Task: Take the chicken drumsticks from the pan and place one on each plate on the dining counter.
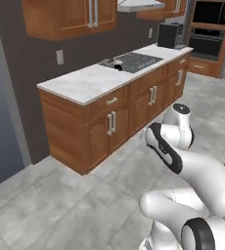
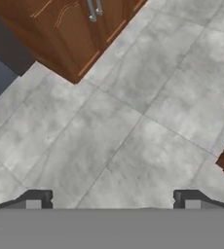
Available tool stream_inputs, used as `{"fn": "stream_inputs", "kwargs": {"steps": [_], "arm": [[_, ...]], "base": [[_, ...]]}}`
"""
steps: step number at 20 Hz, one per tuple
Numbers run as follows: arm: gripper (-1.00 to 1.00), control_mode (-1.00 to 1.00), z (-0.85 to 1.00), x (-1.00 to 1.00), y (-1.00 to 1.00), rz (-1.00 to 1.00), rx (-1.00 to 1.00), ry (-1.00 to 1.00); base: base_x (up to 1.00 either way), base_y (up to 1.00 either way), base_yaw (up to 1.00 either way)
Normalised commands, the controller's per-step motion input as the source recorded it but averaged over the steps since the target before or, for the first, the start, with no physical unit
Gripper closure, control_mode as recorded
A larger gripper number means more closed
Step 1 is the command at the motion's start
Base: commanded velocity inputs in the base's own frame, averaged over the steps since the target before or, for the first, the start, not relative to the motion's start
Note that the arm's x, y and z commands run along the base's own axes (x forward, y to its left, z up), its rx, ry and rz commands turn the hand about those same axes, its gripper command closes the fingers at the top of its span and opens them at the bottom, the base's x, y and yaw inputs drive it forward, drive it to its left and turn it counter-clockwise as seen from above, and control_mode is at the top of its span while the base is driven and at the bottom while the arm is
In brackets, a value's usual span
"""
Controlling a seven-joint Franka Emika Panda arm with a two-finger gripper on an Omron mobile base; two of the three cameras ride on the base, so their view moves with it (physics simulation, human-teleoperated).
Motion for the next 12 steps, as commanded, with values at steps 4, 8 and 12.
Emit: {"fn": "stream_inputs", "kwargs": {"steps": [4, 8, 12], "arm": [[-1.00, 1.00, 0.00, 0.00, 0.00, 0.00, 0.00, 0.00], [-1.00, 1.00, 0.00, 0.00, 0.00, 0.00, 0.00, 0.00], [-1.00, 1.00, 0.00, 0.00, 0.00, 0.00, 0.00, 0.00]], "base": [[1.00, 0.50, -0.37], [0.95, 0.51, -0.48], [0.89, 0.51, -0.56]]}}
